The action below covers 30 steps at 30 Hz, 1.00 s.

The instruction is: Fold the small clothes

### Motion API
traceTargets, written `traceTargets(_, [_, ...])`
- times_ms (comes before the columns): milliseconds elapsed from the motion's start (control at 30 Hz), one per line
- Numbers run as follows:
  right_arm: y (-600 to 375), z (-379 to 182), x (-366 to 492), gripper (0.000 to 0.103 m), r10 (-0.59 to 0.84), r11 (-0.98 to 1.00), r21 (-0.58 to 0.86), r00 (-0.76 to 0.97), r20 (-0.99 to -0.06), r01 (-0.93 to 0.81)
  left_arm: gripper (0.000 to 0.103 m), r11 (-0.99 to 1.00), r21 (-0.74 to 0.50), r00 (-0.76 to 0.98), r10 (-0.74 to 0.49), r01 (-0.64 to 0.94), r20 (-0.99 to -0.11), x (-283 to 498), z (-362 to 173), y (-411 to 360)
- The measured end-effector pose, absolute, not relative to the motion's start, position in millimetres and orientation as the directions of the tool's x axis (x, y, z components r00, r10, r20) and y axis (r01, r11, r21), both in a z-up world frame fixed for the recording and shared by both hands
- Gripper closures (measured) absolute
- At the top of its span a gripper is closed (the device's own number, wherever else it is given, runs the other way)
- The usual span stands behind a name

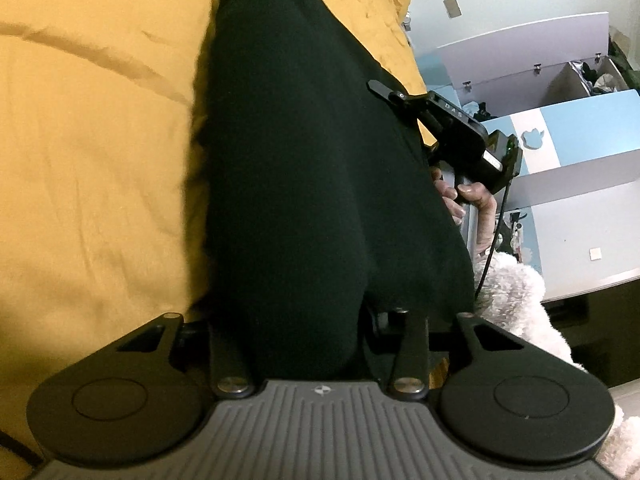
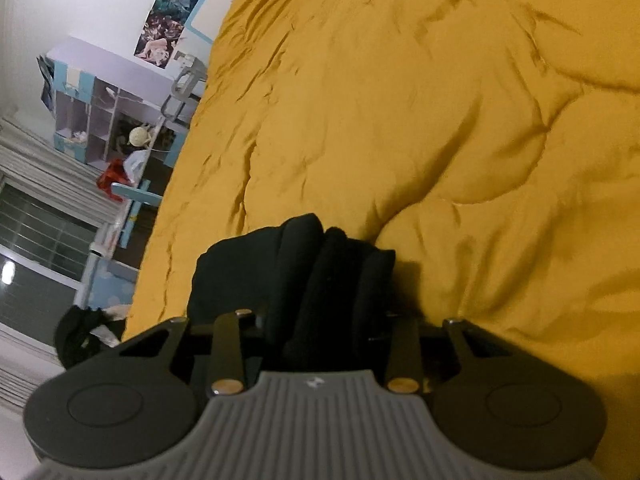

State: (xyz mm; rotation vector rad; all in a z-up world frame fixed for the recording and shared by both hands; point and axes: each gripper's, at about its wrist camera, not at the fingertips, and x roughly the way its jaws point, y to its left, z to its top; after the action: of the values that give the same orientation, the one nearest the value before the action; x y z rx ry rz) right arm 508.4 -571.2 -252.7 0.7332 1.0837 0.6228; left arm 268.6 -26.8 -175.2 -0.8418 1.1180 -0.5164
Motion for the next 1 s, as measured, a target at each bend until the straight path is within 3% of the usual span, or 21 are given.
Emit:
traceTargets(333, [-558, -196, 499, 0.077, 0.749, 0.63, 0.759, 0.383, -0.54, -0.162, 0.072, 0.582, -0.813, 0.413, -0.735, -0.023, -0.538, 275, -189, -30])
traceTargets(733, [-525, -118, 479, 0.079, 0.765, 0.621, 0.736, 0.409, -0.497, -0.268, 0.076, 0.566, -0.823, 0.479, -0.738, 0.058, -0.474, 281, -189, -43])
traceTargets(1000, [-452, -63, 477, 0.079, 0.841, 0.53, 0.749, 0.362, -0.403, -0.397, 0.077, 0.584, -0.807, 0.592, -0.683, 0.091, -0.428, 258, -166, 15])
